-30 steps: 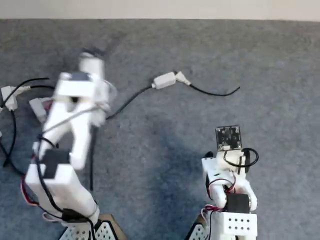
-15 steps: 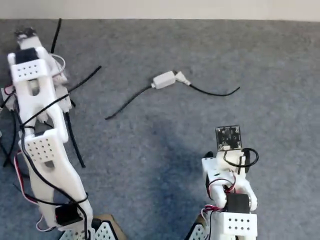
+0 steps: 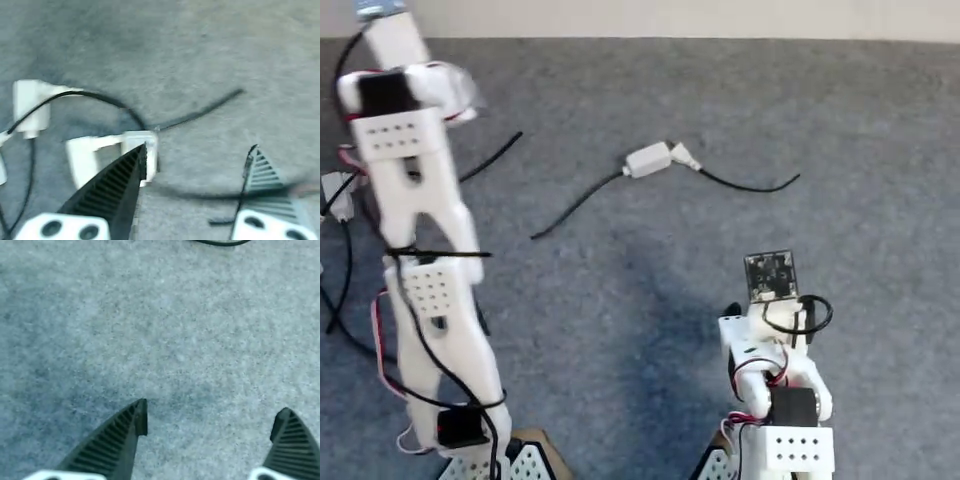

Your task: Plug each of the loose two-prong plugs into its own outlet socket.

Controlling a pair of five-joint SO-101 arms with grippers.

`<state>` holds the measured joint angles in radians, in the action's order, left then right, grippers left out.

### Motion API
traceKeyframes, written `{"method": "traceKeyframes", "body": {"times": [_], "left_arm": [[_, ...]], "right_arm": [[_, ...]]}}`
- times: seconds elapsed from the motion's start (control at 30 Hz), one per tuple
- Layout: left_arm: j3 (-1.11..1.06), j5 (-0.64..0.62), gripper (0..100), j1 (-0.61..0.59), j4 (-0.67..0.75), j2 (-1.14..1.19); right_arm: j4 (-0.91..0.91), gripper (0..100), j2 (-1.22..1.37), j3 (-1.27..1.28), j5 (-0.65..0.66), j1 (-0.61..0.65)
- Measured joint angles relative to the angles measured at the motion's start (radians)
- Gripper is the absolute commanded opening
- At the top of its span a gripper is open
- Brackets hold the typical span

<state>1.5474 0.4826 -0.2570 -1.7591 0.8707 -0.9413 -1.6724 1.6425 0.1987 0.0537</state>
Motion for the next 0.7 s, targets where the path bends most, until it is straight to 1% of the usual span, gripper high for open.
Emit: {"method": "traceKeyframes", "body": {"times": [0.1, 0.27, 0.4, 0.5, 0.6, 0.7], "left_arm": [[0.064, 0.0, 32, 0.11, 0.003, -0.003], [0.066, 0.0, 32, 0.321, 0.028, -0.035], [-0.018, 0.0, 32, 0.456, 0.094, -0.044], [-0.172, 0.002, 32, 0.494, 0.221, -0.018], [-0.327, 0.002, 32, 0.493, 0.351, 0.052], [-0.387, 0.0, 32, 0.488, 0.408, 0.121]], "right_arm": [[0.0, 36.8, 0.0, 0.0, 0.0, 0.0], [0.0, 36.8, 0.0, 0.0, 0.0, 0.0], [0.0, 36.8, 0.0, 0.0, 0.0, 0.0], [0.0, 36.8, 0.0, 0.0, 0.0, 0.0], [0.0, 36.8, 0.0, 0.0, 0.0, 0.0], [0.0, 36.8, 0.0, 0.0, 0.0, 0.0]]}}
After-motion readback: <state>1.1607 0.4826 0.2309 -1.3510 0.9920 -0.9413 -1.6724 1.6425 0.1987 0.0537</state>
